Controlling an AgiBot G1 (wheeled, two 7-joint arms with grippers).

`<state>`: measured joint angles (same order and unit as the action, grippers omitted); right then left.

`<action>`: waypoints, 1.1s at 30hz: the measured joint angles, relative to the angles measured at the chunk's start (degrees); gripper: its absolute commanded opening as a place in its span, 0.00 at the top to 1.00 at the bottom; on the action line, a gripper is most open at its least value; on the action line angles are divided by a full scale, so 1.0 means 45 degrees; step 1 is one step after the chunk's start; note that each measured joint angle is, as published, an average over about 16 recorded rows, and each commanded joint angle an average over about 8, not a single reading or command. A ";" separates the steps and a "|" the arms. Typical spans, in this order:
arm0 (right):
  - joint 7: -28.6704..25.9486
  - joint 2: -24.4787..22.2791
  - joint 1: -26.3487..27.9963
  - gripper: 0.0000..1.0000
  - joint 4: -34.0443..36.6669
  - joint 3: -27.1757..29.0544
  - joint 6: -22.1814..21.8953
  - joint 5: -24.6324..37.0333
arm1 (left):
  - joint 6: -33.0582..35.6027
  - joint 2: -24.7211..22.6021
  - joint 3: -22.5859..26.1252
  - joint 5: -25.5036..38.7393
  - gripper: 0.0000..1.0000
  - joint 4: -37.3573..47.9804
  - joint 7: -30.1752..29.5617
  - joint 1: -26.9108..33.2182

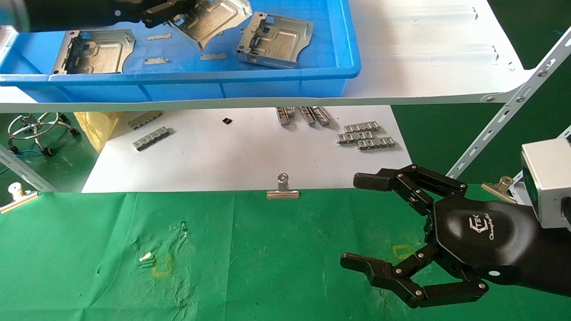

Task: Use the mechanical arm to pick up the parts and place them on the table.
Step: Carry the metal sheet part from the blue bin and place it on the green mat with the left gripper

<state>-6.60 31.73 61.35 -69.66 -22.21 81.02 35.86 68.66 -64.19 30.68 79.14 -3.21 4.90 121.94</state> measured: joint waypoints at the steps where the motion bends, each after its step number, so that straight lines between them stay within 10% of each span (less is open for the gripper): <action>1: 0.0000 0.0000 0.0000 0.00 0.0000 0.0000 0.0000 0.0000 | 0.0378 0.0095 -0.0054 -0.0088 1.00 -0.0052 0.0132 0.0001; 15: 0.0000 0.0000 0.0000 0.00 0.0000 0.0000 0.0000 0.0000 | 0.4802 0.1367 -0.0338 -0.1466 1.00 -0.1719 0.2080 -0.0881; 33: 0.0000 0.0000 0.0000 0.00 0.0000 0.0000 0.0000 0.0000 | 0.5017 0.4479 0.2606 -0.4615 1.00 -0.8059 0.4390 -0.4780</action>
<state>-6.60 31.73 61.35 -69.66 -22.21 81.02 35.86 91.24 -44.03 42.41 58.37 -39.47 24.66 100.44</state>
